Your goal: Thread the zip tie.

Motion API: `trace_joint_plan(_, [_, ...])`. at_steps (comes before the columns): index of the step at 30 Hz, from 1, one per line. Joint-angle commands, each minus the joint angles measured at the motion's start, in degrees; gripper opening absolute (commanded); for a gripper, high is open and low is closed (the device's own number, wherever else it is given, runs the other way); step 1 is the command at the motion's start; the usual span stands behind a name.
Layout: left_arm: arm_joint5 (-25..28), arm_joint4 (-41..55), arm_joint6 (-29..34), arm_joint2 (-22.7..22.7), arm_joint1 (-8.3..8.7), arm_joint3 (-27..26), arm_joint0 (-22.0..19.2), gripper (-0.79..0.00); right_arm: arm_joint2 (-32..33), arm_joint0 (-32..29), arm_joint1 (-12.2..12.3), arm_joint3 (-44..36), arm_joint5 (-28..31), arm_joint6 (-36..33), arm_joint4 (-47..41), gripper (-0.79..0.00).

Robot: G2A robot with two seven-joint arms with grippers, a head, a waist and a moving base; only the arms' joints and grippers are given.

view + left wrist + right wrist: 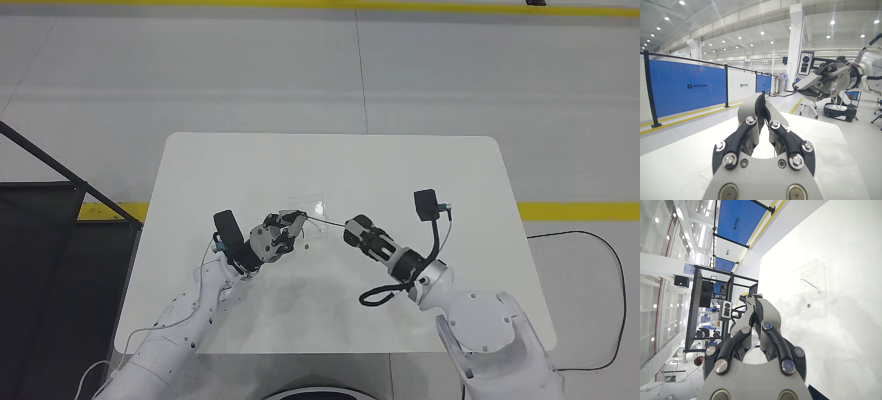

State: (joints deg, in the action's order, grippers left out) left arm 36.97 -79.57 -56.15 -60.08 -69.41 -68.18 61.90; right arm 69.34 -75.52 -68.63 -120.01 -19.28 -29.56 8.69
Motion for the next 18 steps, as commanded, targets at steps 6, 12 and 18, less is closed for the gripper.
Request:
trace_joint_plan(6, [0.0,0.0,0.0,0.0,0.0,0.0,0.0,-0.785,0.16,0.18,-0.05,0.14,-0.04,0.1,-0.57,-0.785])
trace_joint_plan(12, [0.0,0.0,0.0,0.0,0.0,0.0,0.0,-0.785,0.13,0.42,-0.08,0.34,-0.32,0.1,-0.78,-0.785])
trace_joint_plan(18, [0.0,0.0,0.0,0.0,0.0,0.0,0.0,-0.785,-0.07,0.69,-0.1,0.56,-0.82,-0.09,-0.62,-0.785])
